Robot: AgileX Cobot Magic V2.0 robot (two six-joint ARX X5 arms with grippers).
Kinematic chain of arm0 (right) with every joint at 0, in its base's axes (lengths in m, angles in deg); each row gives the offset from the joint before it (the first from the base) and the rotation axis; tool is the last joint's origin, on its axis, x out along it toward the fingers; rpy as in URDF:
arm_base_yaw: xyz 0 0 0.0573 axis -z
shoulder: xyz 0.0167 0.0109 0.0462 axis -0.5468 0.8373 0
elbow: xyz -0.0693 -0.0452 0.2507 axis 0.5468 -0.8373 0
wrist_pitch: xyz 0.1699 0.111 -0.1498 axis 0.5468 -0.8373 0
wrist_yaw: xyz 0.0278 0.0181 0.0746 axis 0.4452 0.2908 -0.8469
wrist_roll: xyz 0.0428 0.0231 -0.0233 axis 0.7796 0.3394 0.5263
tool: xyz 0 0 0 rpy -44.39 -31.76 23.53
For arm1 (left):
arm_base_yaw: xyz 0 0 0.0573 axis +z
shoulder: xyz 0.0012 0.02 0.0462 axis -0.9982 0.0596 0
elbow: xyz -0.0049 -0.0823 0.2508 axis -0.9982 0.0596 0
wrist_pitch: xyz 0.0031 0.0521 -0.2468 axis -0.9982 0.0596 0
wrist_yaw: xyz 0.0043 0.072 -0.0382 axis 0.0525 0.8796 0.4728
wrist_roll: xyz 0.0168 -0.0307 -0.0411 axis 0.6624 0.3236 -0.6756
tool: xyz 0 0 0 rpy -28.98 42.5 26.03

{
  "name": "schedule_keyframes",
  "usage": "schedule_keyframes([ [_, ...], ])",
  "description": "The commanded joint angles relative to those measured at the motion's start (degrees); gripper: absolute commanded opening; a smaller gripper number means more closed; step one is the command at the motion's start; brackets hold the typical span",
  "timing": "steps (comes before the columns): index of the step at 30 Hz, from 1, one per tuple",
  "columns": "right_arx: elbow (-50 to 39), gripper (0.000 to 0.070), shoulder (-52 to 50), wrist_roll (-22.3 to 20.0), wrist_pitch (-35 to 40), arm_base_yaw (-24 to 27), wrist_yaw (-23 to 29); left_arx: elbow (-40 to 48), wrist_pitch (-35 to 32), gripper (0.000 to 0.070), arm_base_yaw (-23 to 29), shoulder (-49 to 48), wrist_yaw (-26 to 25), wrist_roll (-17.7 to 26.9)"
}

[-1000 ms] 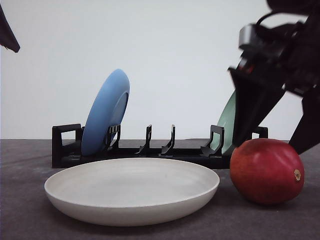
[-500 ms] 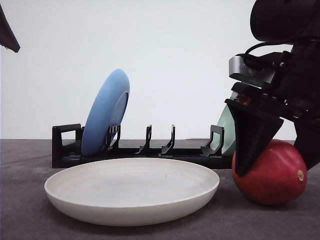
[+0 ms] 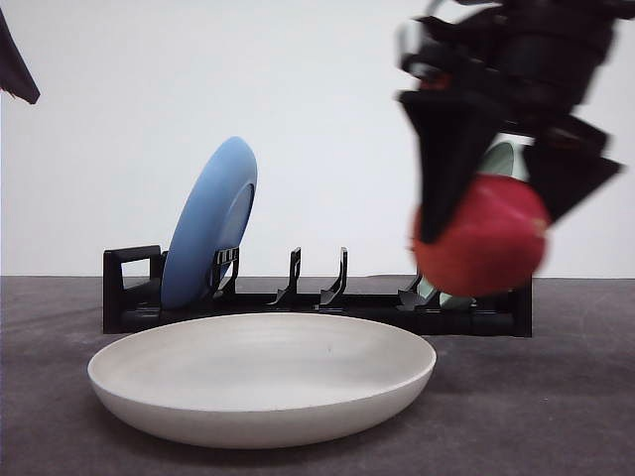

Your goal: Place pomegranate in white plate

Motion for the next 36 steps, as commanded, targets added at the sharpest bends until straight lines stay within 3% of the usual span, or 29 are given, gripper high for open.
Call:
schedule_keyframes([
  [1,2.8,0.0447,2.7,-1.3,0.5,-2.1,-0.1,-0.6,-0.5,0.047,-0.1,0.3,-0.1,-0.3],
  [8,8.1,0.0447,11.4,-1.5,6.3,-8.1,-0.2,-0.6,-0.5,0.0471,-0.1,0.3,-0.1,-0.3],
  [16,9.3,0.0447,18.4,-1.4,11.8,-11.5,-0.5,-0.6,-0.5,0.0471,-0.1,0.3,0.0,-0.3],
  [36,9.3,0.0469,20.9,-0.6,13.8,-12.1,-0.5,-0.6,-0.5,0.047,-0.1,0.3,0.0,-0.4],
])
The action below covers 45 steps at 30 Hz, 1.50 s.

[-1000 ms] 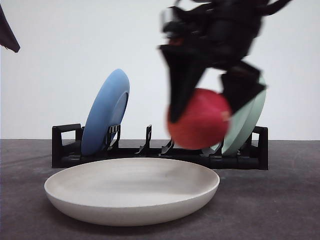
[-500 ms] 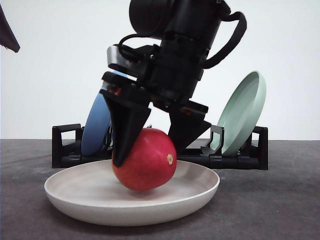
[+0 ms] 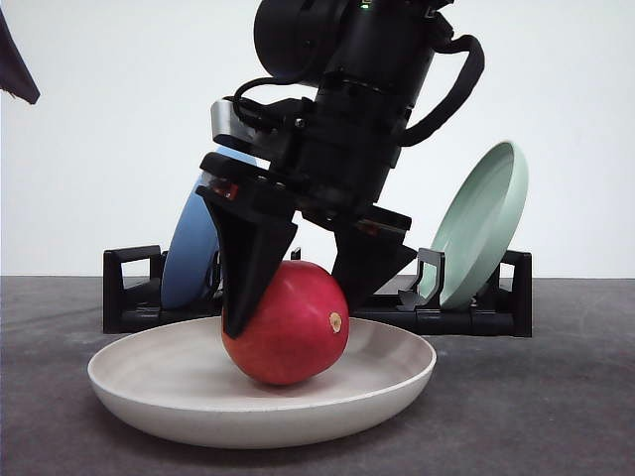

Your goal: Place pomegranate in white plate

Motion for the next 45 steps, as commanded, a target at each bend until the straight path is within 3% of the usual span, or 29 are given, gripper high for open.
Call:
schedule_keyframes([
  [1,1.4,0.0475,1.2,0.0,0.5,-0.7,-0.2,-0.6,-0.5,0.0471,-0.1,0.3,0.0,-0.4],
  [12,1.4,0.0488,1.2,0.2,-0.1,-0.7,-0.2,-0.6,-0.5,0.0471,-0.1,0.3,0.0,-0.4],
  [18,1.4,0.055,1.2,0.2,-0.7,-0.7,-0.7,-0.6,-0.5,0.047,-0.1,0.3,0.0,-0.5],
  [23,1.5,0.0558,0.9,0.4,-0.7,-0.7,-1.5,-0.6,-0.5,0.047,-0.1,0.3,0.0,-0.5],
  [27,1.5,0.0562,-0.3,-1.1,0.4,-0.6,-1.4,-0.6,-0.5,0.047,-0.1,0.3,0.0,-0.5],
  [31,1.5,0.0635,-2.7,-2.6,1.1,-0.6,-1.4,-0.6,-0.5,0.0471,-0.1,0.3,0.0,-0.5],
  [38,1.5,0.0631,-7.5,-2.8,1.3,-0.5,-0.9,-0.6,-0.6,0.0471,-0.1,0.3,0.0,-0.5],
  [41,-0.1,0.063,-11.0,-2.8,4.7,-0.1,-0.5,-0.6,-0.6,0.0471,-0.1,0.3,0.0,-0.5],
  [45,-7.8,0.0617,-17.8,-2.8,14.7,1.0,-0.7,-0.6,-0.5,0.0471,-0.1,0.3,0.0,-0.7],
])
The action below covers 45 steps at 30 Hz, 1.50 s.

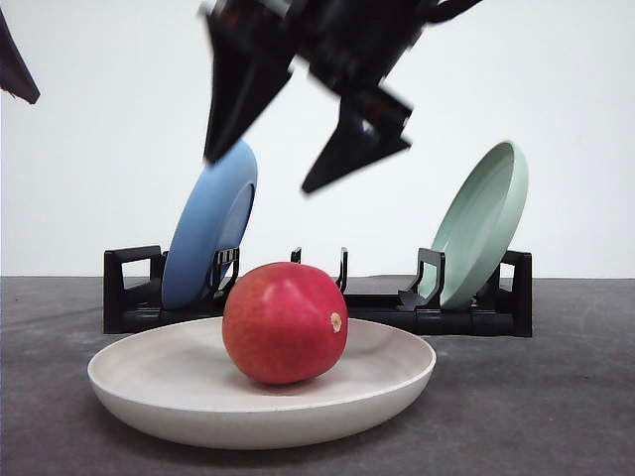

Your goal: Place pomegranate in white plate

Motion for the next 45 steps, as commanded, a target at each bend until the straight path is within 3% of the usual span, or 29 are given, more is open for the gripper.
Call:
schedule_keyframes([
  [1,-3.4,0.0615,-2.0,-0.4,3.8,0.2,0.0,-0.6,-0.5,0.0471,-0.1,0.3,0.0,-0.4],
  [5,-11.9,0.0614,-9.3,1.0,8.5,3.3,-0.9,-0.6,-0.5,0.0471,-0.1,0.3,0.0,-0.4],
  [14,-26.0,0.0614,-24.4,2.1,8.1,16.8,-2.6,-0.6,1.3,0.0471,-0.1,0.3,0.0,-0.4],
  [22,-31.3,0.0614,-32.2,1.0,3.8,30.2,-3.5,-0.6,2.4,0.047,-0.1,0.3,0.0,-0.4],
  [27,-31.3,0.0614,-32.4,0.8,3.9,32.7,-3.2,-0.6,2.8,0.047,-0.1,0.3,-0.1,-0.4],
  [28,-31.3,0.0583,-32.4,0.8,3.7,32.8,-3.2,-0.7,3.1,0.0444,-0.1,0.2,-0.1,-0.4],
  [29,-31.3,0.0452,-32.4,0.9,3.6,32.8,-3.2,-0.7,3.3,0.0335,-0.1,0.2,-0.1,-0.4],
  [31,-31.3,0.0067,-32.3,0.9,3.6,32.8,-3.2,-0.7,3.8,0.0005,-0.1,0.2,0.0,-0.4],
  [33,-31.3,0.0027,-32.3,0.7,3.8,32.8,-3.0,-0.7,3.7,0.0019,-0.1,0.3,-0.1,-0.6],
  [45,-31.3,0.0028,-32.3,0.7,4.3,32.7,-3.4,-0.7,3.7,0.002,-0.1,0.2,0.0,-0.6],
])
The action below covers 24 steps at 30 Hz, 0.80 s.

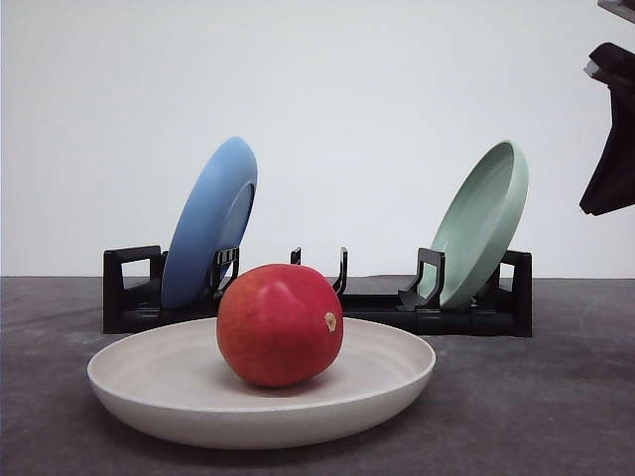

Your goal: Place pomegranate in white plate

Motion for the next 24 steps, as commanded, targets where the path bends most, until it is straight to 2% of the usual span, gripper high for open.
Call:
schedule_keyframes([
  [1,0.2,0.0028,0.4,-0.3,0.6,-0.2,-0.1,-0.7,-0.6,0.002,-0.1,0.2,0.0,0.0],
  [7,0.2,0.0028,0.4,-0.3,0.6,-0.2,-0.1,-0.4,-0.7,0.002,0.1,0.0,0.0,0.1],
  [10,0.2,0.0028,0.4,-0.3,0.6,-0.2,-0.1,2.5,-3.3,0.0021,1.2,-2.3,0.0,3.4],
  [17,0.2,0.0028,0.4,-0.3,0.6,-0.2,-0.1,18.6,-19.7,0.0021,8.2,-15.0,0.0,3.2],
  [19,0.2,0.0028,0.4,-0.3,0.6,-0.2,-0.1,22.8,-21.7,0.0021,10.4,-19.4,0.0,3.2],
  [24,0.2,0.0028,0.4,-0.3,0.6,-0.2,-0.1,30.5,-21.6,0.0021,12.8,-28.8,0.0,3.4],
])
